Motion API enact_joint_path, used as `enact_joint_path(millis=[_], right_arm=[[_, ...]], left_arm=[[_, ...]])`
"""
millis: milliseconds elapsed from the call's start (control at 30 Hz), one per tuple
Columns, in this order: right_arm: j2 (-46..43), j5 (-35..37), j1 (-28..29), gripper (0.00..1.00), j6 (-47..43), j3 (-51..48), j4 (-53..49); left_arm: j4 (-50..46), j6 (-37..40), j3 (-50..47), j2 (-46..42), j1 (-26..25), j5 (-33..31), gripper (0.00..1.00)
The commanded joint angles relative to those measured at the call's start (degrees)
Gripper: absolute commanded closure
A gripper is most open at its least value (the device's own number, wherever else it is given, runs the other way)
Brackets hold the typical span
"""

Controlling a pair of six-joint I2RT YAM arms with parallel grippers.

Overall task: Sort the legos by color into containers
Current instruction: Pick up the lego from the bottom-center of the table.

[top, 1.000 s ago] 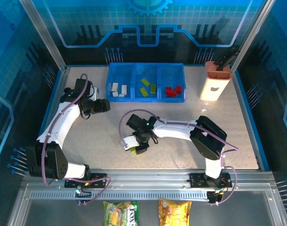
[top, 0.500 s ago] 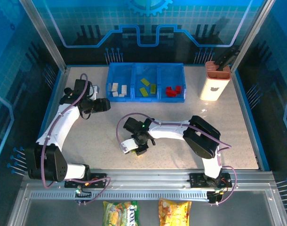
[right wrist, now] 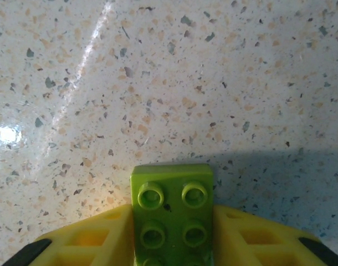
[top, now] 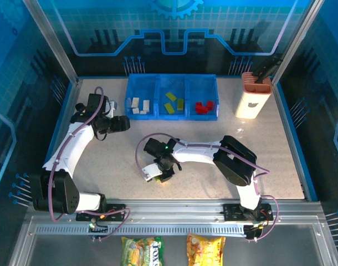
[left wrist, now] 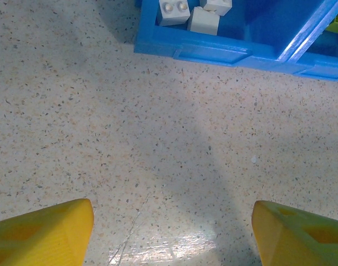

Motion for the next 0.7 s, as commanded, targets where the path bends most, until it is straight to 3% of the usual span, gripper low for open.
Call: enact_joint_path(millis=[0, 333, 667], right_arm=[[-0.58, 0.36, -0.10, 0.64, -0.63, 1.59, 0.22], [-6.36, -1.19, -7.17, 0.67, 6.76, 2.85, 4.22], [-3.04, 3.19, -17.85, 0.70, 16.82, 12.41, 5.53]], left_arm=[[0.49, 1.05, -0.22, -0.53, 0.46, 0.34, 0.24], [0.75, 0.89, 0.12, -0.02, 0.86, 0.16, 0.24], [0.91, 0.79, -0.02, -0.02, 1.44, 0.07, 0.24]])
